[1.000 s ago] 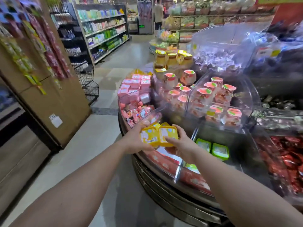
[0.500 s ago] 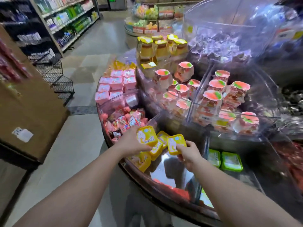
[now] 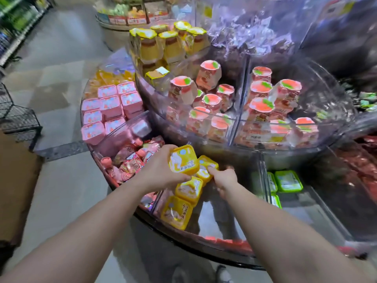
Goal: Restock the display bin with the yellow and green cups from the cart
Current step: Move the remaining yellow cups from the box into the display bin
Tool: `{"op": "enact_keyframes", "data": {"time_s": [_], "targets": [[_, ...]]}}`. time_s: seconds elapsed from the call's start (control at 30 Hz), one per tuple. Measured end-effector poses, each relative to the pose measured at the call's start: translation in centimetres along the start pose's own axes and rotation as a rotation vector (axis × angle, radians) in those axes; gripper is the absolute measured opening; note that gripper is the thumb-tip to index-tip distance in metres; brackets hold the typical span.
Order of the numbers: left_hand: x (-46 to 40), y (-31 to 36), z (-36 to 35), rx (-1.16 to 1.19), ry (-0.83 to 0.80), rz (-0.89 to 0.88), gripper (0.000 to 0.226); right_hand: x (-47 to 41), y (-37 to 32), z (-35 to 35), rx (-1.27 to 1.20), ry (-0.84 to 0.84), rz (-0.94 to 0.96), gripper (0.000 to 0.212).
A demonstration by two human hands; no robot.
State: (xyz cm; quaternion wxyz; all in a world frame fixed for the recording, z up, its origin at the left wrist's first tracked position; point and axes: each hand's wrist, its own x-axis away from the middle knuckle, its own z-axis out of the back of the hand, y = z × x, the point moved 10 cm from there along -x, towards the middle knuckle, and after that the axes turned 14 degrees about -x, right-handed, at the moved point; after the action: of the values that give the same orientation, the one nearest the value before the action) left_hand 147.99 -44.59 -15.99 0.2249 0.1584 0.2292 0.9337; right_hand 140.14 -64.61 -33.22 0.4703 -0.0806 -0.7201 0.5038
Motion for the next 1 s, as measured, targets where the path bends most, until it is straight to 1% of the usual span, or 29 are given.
{"op": "enact_keyframes", "data": {"time_s": [0.03, 0.07, 0.13, 0.17, 0.27, 0.33, 0.37, 0.43, 0.5, 0.57, 0.63, 0.67, 0.73, 0.8, 0.83, 0.87, 0.93, 1.0], "targets": [[-0.1, -0.1, 0.1, 0.002, -0.002, -0.008, 0.076, 0.5, -0.3, 0.2, -0.029, 0.051, 0.02, 0.076], [-0.1, -0.1, 0.2, -0.003, -0.003, -0.011, 0.077, 0.9, -0.4, 0.2, -0.054, 0.085, 0.02, 0.065], [-0.2, -0.3, 0.3, -0.014, -0.014, -0.024, 0.078, 1.2, 0.3, -0.4, -0.087, 0.065, -0.013, 0.047], [-0.2, -0.3, 0.3, -0.017, -0.024, -0.032, 0.078, 1.2, 0.5, -0.8, -0.092, 0.028, -0.029, 0.043], [0.0, 0.4, 0.3, -0.009, -0.048, -0.052, 0.079, 1.5, 0.4, -1.0, -0.061, -0.06, -0.033, 0.041], [-0.1, 1.5, 0.3, -0.023, -0.033, -0.064, 0.08, 1.8, -0.8, -0.2, 0.003, -0.04, 0.027, 0.04], [-0.1, 2.3, 0.1, -0.032, -0.021, -0.065, 0.081, 2.2, -1.7, 0.3, -0.005, -0.023, 0.051, 0.037], [-0.1, 3.8, -0.8, -0.026, -0.001, -0.056, 0.083, 3.4, -2.8, 0.2, -0.143, -0.07, 0.028, 0.035], [-0.4, 4.9, -1.8, 0.007, 0.039, -0.024, 0.081, 5.0, -3.8, -0.1, -0.271, -0.162, 0.014, 0.041], [-0.7, 5.4, -2.9, 0.037, 0.066, 0.037, 0.071, 6.6, -4.5, -0.4, -0.32, -0.252, 0.024, 0.043], [-0.9, 5.1, -4.5, 0.043, 0.057, 0.105, 0.069, 7.6, -4.6, -0.4, -0.309, -0.286, 0.041, 0.042], [-1.0, 5.0, -5.2, 0.055, 0.046, 0.127, 0.071, 7.8, -4.4, -0.1, -0.28, -0.27, 0.045, 0.042], [-1.2, 5.0, -7.0, 0.033, -0.016, 0.111, 0.071, 7.4, -3.7, 1.1, -0.234, -0.172, 0.043, 0.041], [-1.0, 5.4, -8.3, -0.045, -0.097, 0.014, 0.069, 6.5, -2.8, 2.7, -0.232, -0.053, 0.037, 0.047], [-1.0, 5.4, -8.6, -0.092, -0.121, -0.038, 0.071, 6.0, -2.5, 3.7, -0.19, 0.009, 0.056, 0.05], [-1.0, 5.1, -9.0, -0.156, -0.143, -0.077, 0.073, 5.6, -2.5, 4.7, -0.101, 0.071, 0.088, 0.05], [-0.8, 4.3, -9.9, -0.302, -0.197, -0.126, 0.073, 4.9, -2.5, 6.1, 0.126, 0.187, 0.129, 0.045], [-0.7, 3.2, -11.1, -0.415, -0.259, -0.142, 0.072, 3.9, -1.6, 6.6, 0.237, 0.226, 0.1, 0.042]]}}
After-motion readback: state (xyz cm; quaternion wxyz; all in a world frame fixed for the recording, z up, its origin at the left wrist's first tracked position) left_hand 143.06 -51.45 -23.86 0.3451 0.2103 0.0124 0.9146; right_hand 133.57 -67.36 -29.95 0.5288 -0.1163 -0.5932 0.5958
